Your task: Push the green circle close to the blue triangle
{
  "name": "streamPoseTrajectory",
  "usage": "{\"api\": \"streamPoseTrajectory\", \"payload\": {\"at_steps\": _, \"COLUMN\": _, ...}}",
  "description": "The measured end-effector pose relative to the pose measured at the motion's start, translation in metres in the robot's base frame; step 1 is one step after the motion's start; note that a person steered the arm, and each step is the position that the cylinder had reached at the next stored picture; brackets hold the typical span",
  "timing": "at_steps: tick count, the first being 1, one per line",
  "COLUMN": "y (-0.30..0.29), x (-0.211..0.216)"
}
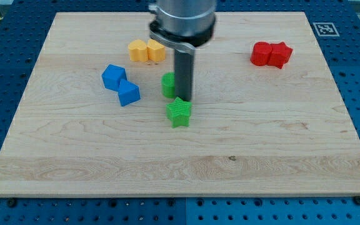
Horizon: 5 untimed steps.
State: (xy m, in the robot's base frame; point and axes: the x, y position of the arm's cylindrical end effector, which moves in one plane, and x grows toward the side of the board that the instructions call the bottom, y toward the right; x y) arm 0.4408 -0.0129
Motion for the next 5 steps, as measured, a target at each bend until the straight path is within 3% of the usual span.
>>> {"api": "streamPoseTrajectory", "payload": {"at_steps": 3, "y": 0.048, "x": -0.04}}
{"api": "streamPoseTrajectory", "payload": {"at_steps": 5, "y": 0.005, "x": -0.056}}
